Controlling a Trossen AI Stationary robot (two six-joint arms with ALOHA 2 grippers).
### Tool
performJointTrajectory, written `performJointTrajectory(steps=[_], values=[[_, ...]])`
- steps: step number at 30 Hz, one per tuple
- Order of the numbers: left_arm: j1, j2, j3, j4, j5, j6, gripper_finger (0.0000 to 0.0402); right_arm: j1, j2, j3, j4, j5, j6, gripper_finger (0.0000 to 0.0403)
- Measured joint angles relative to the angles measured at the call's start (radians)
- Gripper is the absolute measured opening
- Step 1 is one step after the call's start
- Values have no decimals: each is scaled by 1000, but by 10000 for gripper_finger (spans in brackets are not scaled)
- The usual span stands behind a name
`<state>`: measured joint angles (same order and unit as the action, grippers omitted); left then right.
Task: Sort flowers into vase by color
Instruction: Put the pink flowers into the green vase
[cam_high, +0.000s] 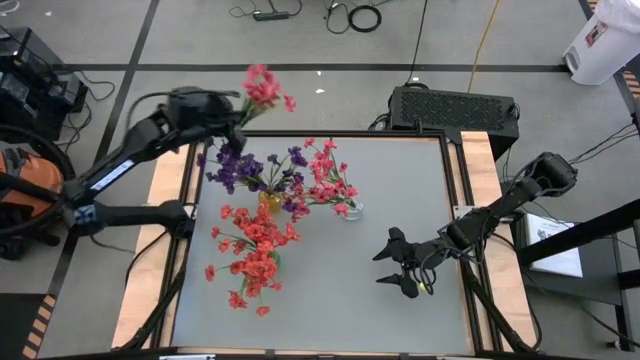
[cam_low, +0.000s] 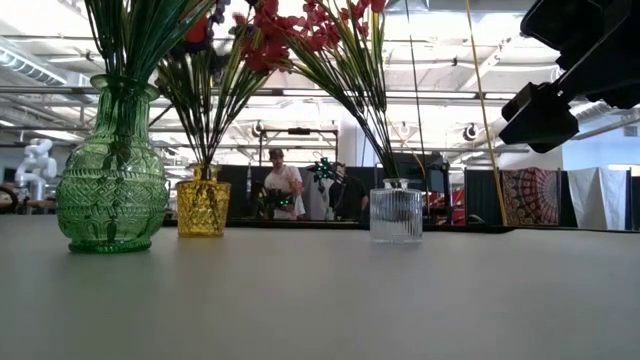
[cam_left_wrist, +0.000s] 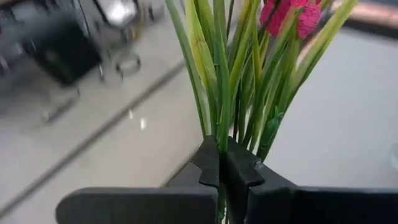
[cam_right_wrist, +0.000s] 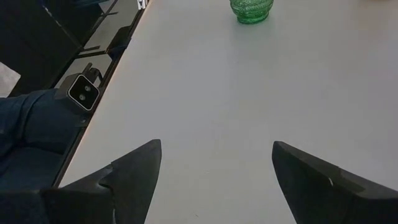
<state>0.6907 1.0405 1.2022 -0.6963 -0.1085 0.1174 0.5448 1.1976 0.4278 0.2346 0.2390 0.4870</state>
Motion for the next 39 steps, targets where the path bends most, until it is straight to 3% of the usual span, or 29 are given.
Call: performJointTrajectory(steps=[6,12,18,23,27,33,39], values=[[-1,-120,0,151,93,45,2,-2,0,0,0,0,0,299],[-2,-163,0,356,302,46,5,-13,0,0,27,67,-15,299],[-26,-143,0,563,476,20,6,-40,0,0,219,130,-226,299],[-42,-115,0,710,527,21,7,-63,0,1,371,144,-368,299],[-46,-83,0,777,588,21,8,-80,0,3,449,231,-474,299],[-66,-7,0,883,666,23,8,-109,0,126,431,342,-642,299],[-98,59,0,1061,714,27,8,-126,0,363,198,414,-771,299]])
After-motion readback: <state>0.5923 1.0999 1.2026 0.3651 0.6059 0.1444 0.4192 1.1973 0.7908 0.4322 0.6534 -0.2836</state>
